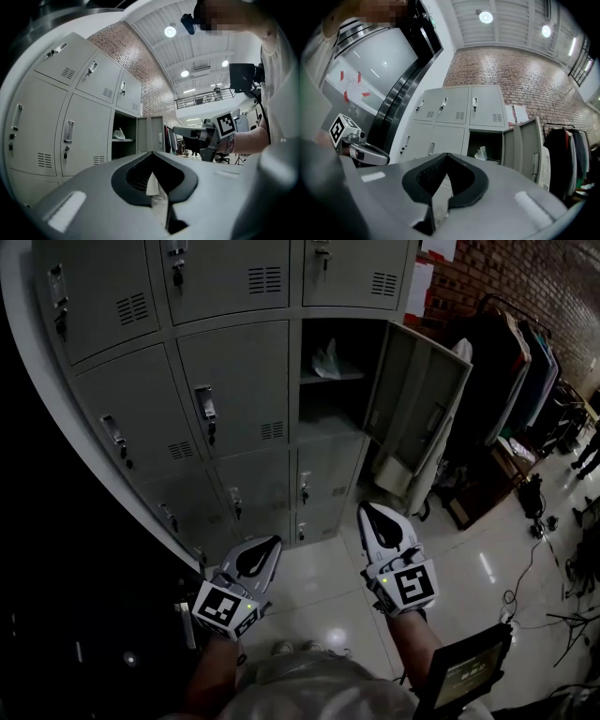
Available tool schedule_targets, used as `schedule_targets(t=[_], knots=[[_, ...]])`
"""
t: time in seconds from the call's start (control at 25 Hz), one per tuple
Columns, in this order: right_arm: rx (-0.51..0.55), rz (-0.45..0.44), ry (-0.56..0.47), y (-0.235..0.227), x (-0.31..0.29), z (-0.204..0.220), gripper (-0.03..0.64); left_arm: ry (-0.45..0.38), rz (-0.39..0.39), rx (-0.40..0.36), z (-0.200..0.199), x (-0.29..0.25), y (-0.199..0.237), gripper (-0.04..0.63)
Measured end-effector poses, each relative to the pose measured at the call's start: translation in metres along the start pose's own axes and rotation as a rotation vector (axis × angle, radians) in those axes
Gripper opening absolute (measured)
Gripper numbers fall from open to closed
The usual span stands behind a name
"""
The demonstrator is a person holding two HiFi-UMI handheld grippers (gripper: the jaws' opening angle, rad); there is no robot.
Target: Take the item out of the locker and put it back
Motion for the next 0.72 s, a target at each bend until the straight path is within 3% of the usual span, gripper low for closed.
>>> schedule_targets(t=[0.36, 0.72], knots=[[0.001, 0.010, 0.022, 0.023, -0.005, -0.005, 0.000, 0.011, 0.012, -0.059, -0.007, 0.017, 0.010, 0.006], [0.018, 0.001, 0.050, 0.030, -0.010, -0.004, 0.000, 0.000, 0.009, -0.052, -0.011, 0.016, 0.019, 0.006]])
Point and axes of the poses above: the fingertips, and each gripper's own axes: x backward along the fingers, y to its left, z out of its underside, the point moved 4 cm from there along x, backward along the fingers, and after that the axes turned 4 degrees about y, right-handed, at the moved point
